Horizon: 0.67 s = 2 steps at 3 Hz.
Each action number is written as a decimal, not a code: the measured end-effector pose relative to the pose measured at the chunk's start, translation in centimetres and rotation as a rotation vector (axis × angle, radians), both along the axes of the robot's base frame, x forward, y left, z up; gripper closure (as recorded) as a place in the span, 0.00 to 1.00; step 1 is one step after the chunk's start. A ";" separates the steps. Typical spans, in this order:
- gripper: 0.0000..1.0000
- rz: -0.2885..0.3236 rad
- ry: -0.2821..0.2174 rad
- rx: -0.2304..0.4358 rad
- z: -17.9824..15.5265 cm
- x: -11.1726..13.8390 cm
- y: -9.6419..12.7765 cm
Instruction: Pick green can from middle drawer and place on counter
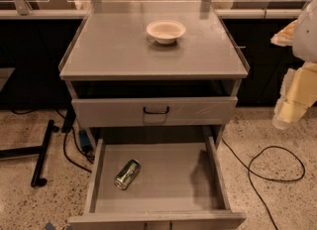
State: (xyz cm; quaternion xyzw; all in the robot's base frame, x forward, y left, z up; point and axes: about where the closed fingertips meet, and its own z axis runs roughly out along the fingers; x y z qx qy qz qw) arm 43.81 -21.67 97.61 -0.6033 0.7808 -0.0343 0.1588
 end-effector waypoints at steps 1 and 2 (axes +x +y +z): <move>0.00 0.000 0.000 0.000 0.0 0.0 0.0; 0.00 0.024 -0.005 0.016 -1.6 0.6 1.2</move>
Offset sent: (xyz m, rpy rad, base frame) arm 0.0155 0.0297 -0.0482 0.0423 0.0080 0.0648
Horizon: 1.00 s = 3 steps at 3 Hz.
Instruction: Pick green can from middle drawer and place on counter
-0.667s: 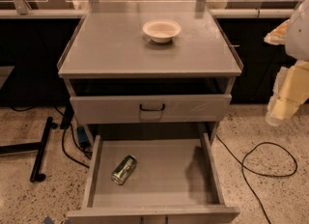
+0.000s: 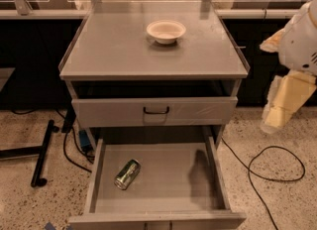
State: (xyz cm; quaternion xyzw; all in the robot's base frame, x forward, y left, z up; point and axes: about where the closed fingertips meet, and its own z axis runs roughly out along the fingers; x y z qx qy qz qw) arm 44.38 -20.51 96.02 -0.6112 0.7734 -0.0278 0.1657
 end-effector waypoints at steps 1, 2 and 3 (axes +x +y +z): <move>0.00 0.049 0.017 0.064 -4.7 0.9 2.4; 0.00 0.076 0.069 0.178 -12.6 1.8 6.4; 0.00 0.090 0.139 0.292 -21.2 2.2 11.5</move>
Offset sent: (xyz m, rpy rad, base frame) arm 0.0477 0.1193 -0.2260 0.3429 0.0692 0.0972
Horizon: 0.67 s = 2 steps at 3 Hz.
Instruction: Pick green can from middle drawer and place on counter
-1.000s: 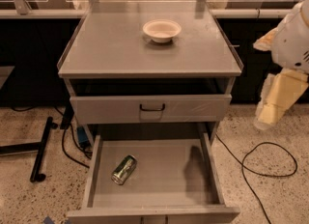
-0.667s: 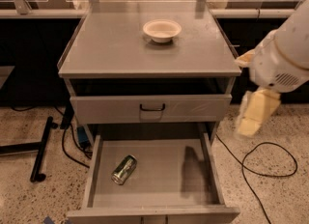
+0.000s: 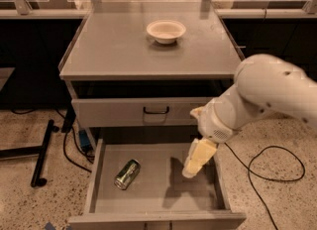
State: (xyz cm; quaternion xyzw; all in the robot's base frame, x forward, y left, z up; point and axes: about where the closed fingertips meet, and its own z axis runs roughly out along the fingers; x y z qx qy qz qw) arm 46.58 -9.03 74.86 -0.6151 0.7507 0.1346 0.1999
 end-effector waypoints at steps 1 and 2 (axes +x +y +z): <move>0.00 -0.011 0.060 0.103 -7.5 0.6 5.1; 0.00 -0.027 0.090 0.196 -13.7 1.7 10.6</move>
Offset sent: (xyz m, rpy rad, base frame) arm 0.0656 0.1744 -0.2032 0.3494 0.0155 -0.1116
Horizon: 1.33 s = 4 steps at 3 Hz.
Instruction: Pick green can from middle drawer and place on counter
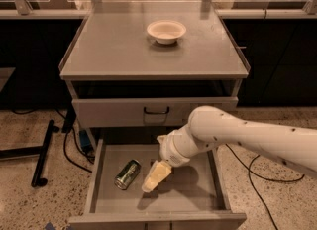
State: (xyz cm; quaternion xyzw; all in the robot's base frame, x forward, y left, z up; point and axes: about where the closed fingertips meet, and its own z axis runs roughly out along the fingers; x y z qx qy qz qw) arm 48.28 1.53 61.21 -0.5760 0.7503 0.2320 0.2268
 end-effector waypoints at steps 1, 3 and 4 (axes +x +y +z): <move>0.00 -0.043 -0.039 0.027 -0.5 1.7 0.4; 0.00 -0.021 -0.077 0.054 -2.7 4.5 1.7; 0.00 0.018 -0.088 0.064 -6.7 8.2 4.1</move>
Offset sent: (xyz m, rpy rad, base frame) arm 0.0167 0.0041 -0.0057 0.0272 -0.0374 -0.0430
